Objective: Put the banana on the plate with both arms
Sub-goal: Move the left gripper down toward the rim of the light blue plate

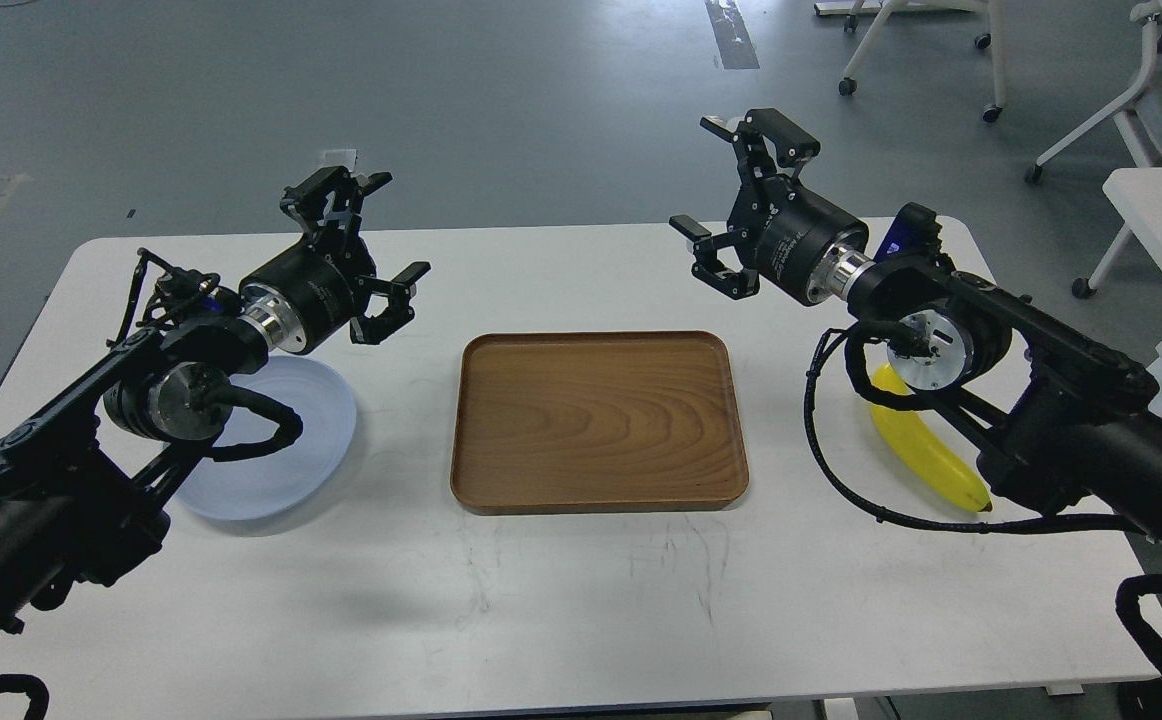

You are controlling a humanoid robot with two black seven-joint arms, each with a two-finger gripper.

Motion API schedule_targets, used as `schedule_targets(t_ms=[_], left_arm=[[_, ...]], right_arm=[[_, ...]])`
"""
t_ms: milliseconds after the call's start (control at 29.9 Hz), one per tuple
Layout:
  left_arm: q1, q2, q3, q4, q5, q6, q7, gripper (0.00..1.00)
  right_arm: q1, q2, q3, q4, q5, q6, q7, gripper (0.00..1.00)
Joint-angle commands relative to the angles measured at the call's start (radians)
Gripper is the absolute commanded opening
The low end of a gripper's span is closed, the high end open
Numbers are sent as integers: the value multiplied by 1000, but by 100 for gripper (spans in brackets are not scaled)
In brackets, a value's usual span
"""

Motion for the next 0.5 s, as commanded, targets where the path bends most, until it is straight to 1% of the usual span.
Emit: schedule_targets(t_ms=[0,134,234,301,334,367,401,434,468], left_arm=[[2,-9,0,0,0,1,0,98],[2,7,1,-21,3,-10,0,98],[-2,20,0,-38,29,-12,-12,98],[-7,36,-2,-40,111,-10,-21,98],[-5,45,-3,-46,189,-10,-53,98],[-4,80,-18,-89,293,-15,-145,98],[-2,117,-20,-116,347,-12,-212,98],[4,175,-22,-141,433,4,-365,98],[6,191,-13,-143,464,11,-438,98]], right_arm=[[1,9,-2,-8,0,0,0,100],[0,9,-5,-13,-3,0,-1,100],[-3,14,-5,-11,-5,1,0,100],[-8,17,-5,-13,-5,3,0,100],[-11,17,-5,-11,-5,2,2,100],[-14,17,-5,-11,-6,1,3,100],[-16,17,-4,-11,-6,1,5,100],[-22,16,-2,-11,-6,1,5,100],[-25,15,-1,-11,-6,1,6,100]])
